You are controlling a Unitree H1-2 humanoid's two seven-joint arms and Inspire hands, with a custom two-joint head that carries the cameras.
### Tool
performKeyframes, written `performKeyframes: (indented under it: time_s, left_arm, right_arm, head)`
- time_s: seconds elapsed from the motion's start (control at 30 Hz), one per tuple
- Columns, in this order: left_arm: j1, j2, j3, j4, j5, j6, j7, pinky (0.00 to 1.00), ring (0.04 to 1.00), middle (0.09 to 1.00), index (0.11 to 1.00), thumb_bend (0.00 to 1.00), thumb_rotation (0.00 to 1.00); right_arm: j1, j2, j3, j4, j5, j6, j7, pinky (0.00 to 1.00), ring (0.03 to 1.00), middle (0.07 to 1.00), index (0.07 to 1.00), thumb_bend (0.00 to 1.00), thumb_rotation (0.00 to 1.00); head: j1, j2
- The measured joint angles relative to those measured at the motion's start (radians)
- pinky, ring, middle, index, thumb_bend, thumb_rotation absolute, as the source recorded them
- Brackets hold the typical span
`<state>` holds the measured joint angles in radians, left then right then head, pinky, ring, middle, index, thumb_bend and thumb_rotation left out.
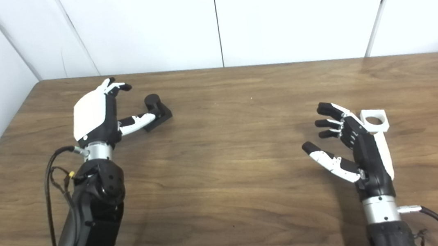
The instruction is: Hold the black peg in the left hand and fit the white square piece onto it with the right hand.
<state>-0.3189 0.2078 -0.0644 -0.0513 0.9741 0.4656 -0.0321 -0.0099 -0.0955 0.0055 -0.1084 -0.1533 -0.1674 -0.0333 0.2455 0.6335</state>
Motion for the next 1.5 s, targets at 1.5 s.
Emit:
performKeyframes:
  time_s: [1.5]
  left_arm:
    - [-0.154, 0.080, -0.103, 0.368, -0.096, -0.023, 0.057, 0.98, 0.988, 0.946, 0.625, 0.83, 0.29]
  right_arm:
    - [0.009, 0.002, -0.001, -0.001, -0.026, -0.007, -0.012, 0.61, 0.715, 0.792, 0.788, 0.55, 0.35]
  head:
    - [-0.038, 0.000]
